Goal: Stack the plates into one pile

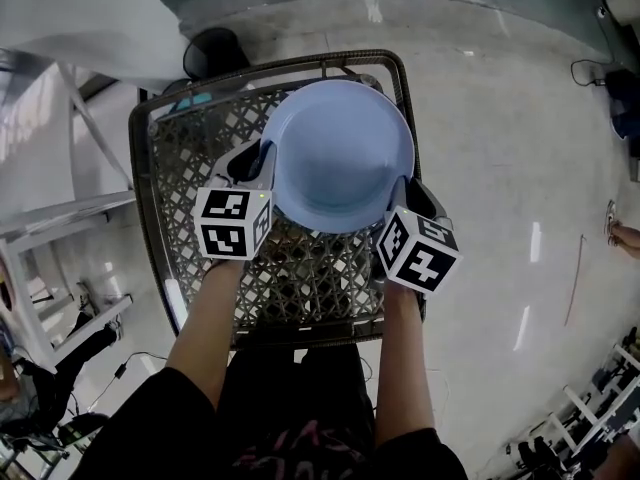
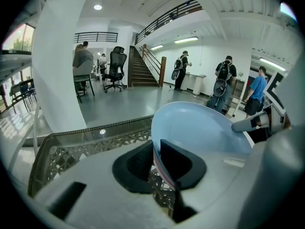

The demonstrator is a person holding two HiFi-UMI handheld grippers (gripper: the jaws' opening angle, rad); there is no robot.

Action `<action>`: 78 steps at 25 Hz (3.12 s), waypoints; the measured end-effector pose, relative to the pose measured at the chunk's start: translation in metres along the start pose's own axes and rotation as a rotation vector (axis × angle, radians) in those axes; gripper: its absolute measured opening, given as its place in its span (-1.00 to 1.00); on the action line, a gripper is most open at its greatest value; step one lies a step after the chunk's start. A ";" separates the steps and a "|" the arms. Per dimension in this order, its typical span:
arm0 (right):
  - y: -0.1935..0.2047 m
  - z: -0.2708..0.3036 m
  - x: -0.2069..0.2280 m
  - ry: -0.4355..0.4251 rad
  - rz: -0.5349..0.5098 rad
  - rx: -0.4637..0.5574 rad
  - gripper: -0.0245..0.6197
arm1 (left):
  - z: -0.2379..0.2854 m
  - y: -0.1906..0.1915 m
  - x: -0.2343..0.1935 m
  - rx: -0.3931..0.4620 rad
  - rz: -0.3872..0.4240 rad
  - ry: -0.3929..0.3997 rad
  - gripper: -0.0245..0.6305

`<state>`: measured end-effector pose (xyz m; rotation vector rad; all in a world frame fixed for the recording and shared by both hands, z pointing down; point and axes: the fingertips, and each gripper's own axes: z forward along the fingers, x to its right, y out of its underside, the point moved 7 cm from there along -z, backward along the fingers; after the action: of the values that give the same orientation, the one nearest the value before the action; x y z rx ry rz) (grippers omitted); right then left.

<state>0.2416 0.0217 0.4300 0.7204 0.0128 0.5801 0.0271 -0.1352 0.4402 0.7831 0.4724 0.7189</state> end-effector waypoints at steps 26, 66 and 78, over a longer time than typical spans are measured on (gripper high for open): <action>0.007 0.026 0.013 0.033 -0.035 -0.047 -0.73 | 0.018 0.007 0.001 -0.010 0.057 0.006 -0.62; -0.024 -0.048 -0.034 -0.188 -0.095 0.214 -0.90 | -0.071 -0.028 0.008 0.151 0.052 0.030 -0.93; -0.028 -0.094 -0.043 -0.252 -0.126 0.309 -0.90 | -0.123 -0.031 0.027 0.216 0.063 0.017 -0.93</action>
<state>0.2001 0.0409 0.3331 1.0815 -0.0868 0.3663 -0.0193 -0.0728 0.3360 0.9987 0.5489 0.7414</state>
